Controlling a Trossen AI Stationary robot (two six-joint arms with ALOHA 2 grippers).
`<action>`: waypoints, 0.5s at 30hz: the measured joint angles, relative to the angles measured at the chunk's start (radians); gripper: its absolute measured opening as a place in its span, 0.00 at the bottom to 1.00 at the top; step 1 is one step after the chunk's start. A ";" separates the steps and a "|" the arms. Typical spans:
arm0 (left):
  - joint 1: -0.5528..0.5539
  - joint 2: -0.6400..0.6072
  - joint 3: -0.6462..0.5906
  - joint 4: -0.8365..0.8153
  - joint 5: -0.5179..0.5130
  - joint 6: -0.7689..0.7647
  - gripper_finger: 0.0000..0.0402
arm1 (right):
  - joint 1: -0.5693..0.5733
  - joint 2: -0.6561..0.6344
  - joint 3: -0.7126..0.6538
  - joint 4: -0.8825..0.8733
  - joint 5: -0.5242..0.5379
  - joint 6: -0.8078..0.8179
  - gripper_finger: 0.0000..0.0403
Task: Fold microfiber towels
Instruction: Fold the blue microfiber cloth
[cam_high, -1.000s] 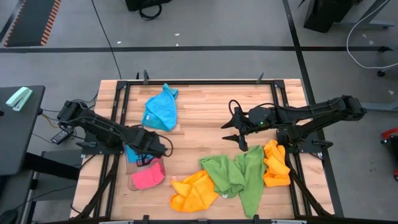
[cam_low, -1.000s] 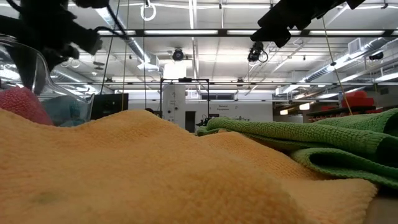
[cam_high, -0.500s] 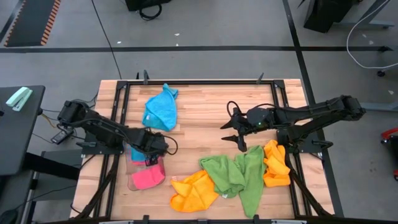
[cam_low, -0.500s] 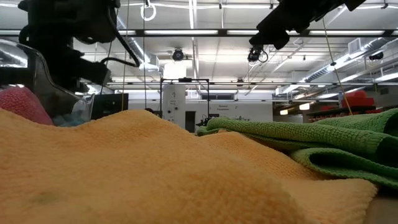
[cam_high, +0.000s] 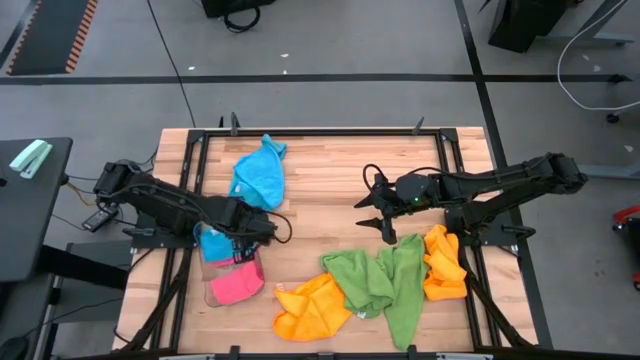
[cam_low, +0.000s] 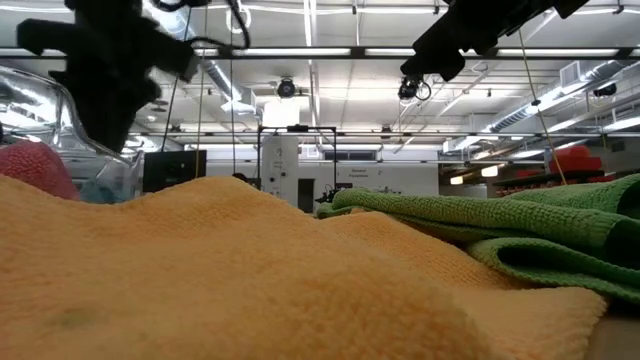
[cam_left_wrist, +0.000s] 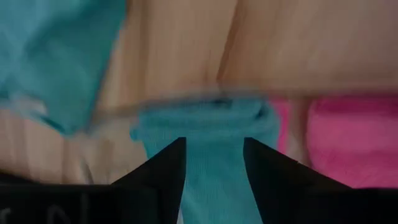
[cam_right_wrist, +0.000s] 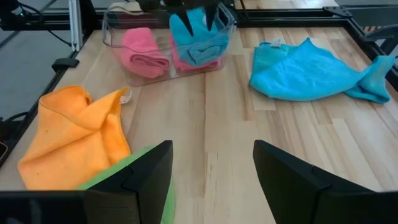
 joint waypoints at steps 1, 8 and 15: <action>0.000 0.000 0.009 0.013 -0.034 0.017 0.41 | 0.000 0.000 0.000 0.000 0.000 0.000 0.58; 0.047 0.012 -0.019 0.179 -0.225 0.167 0.38 | 0.000 0.000 0.000 -0.001 0.000 0.000 0.58; 0.176 0.109 -0.025 0.268 -0.225 0.301 0.35 | 0.000 0.000 0.001 -0.001 0.000 0.000 0.58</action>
